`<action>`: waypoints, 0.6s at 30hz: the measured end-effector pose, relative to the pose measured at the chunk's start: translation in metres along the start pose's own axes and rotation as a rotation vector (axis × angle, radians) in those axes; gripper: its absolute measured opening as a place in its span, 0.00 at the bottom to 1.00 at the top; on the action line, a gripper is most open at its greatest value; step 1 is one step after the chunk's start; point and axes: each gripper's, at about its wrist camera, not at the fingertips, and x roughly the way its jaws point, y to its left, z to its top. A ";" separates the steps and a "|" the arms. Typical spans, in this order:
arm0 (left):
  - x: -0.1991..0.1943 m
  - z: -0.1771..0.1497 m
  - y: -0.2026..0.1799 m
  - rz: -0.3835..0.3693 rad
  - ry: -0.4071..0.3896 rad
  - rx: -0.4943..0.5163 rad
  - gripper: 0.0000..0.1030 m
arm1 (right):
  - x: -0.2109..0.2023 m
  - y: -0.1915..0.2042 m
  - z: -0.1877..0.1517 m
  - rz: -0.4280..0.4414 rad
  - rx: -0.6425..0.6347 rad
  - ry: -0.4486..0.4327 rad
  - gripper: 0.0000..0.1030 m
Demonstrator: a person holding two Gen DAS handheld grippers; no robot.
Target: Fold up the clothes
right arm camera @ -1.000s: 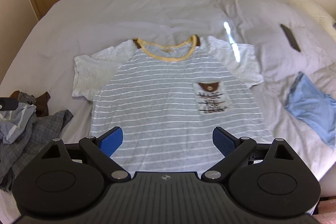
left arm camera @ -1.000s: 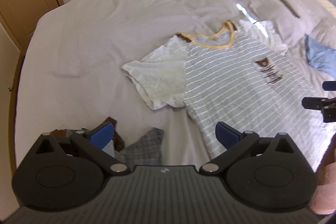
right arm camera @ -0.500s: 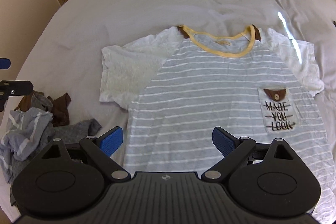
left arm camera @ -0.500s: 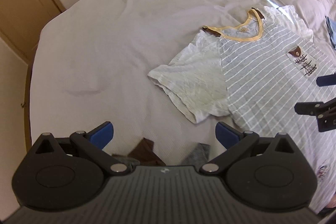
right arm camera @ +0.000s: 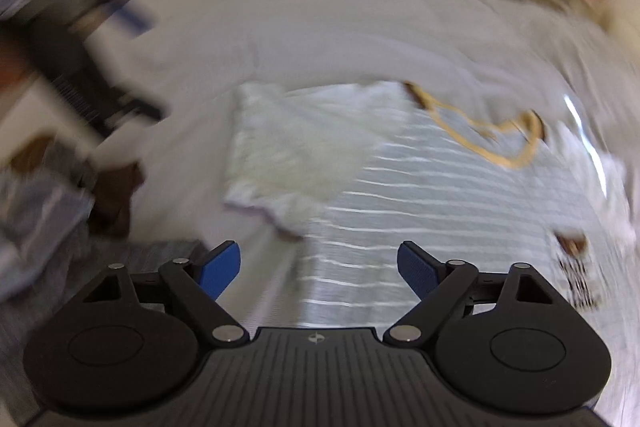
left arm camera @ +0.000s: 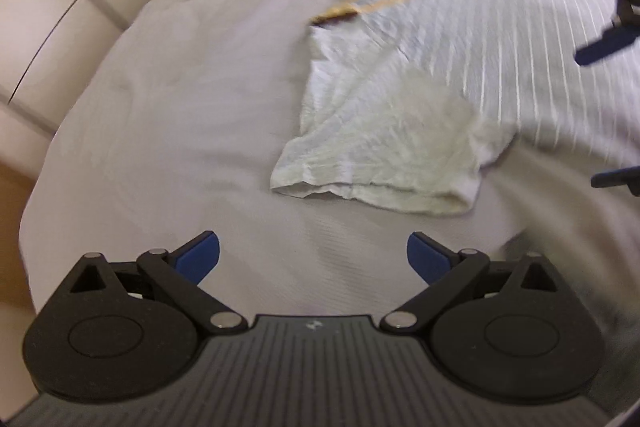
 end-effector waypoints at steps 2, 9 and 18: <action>0.018 0.000 0.012 -0.033 -0.002 -0.011 0.85 | 0.012 0.026 -0.001 -0.016 -0.117 -0.027 0.76; 0.062 0.005 0.012 0.071 -0.035 0.397 0.69 | 0.052 0.066 0.005 -0.067 -0.321 -0.049 0.58; 0.104 -0.017 -0.018 0.123 -0.147 0.910 0.69 | 0.086 0.065 0.015 -0.099 -0.323 -0.019 0.55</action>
